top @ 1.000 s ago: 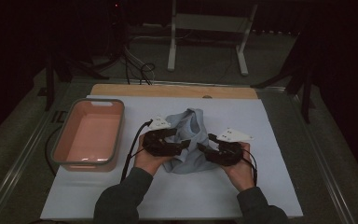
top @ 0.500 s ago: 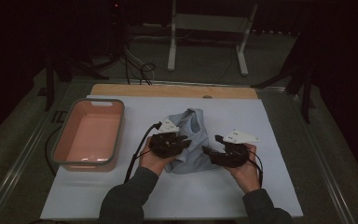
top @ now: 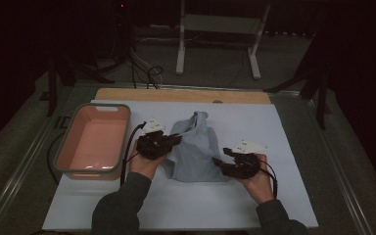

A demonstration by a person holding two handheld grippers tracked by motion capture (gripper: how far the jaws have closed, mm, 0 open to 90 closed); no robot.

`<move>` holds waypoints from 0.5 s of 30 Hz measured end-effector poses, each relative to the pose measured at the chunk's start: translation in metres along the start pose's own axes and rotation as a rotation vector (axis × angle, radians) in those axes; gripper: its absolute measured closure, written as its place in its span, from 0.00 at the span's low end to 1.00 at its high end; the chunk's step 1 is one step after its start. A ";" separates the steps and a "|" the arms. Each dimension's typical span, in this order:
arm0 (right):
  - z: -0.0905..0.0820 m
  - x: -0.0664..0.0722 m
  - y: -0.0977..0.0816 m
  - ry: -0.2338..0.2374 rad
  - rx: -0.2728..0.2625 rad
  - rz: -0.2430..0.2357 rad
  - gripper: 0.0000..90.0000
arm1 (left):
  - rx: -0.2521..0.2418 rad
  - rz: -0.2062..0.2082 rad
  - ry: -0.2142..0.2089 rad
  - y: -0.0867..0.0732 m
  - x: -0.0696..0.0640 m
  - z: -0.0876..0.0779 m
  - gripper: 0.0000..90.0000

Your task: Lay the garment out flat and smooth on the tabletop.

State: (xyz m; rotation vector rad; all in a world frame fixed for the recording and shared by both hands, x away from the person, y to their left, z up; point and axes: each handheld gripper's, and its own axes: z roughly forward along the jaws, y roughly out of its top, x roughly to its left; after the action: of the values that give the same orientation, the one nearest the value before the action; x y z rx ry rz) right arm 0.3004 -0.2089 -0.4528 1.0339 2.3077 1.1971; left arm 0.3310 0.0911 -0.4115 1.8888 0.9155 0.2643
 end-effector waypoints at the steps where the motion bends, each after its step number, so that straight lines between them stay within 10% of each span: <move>1: 0.004 0.003 0.000 0.015 0.011 -0.004 0.53 | -0.013 -0.019 0.016 0.000 0.005 -0.003 0.95; 15: 0.004 0.006 0.000 0.013 0.008 -0.007 0.46 | -0.009 -0.097 0.169 -0.001 0.037 -0.010 0.95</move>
State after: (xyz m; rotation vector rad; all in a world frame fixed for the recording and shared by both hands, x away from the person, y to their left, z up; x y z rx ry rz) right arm 0.2988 -0.2016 -0.4550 1.0228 2.3258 1.1960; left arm 0.3510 0.1241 -0.4146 1.8287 1.1142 0.3735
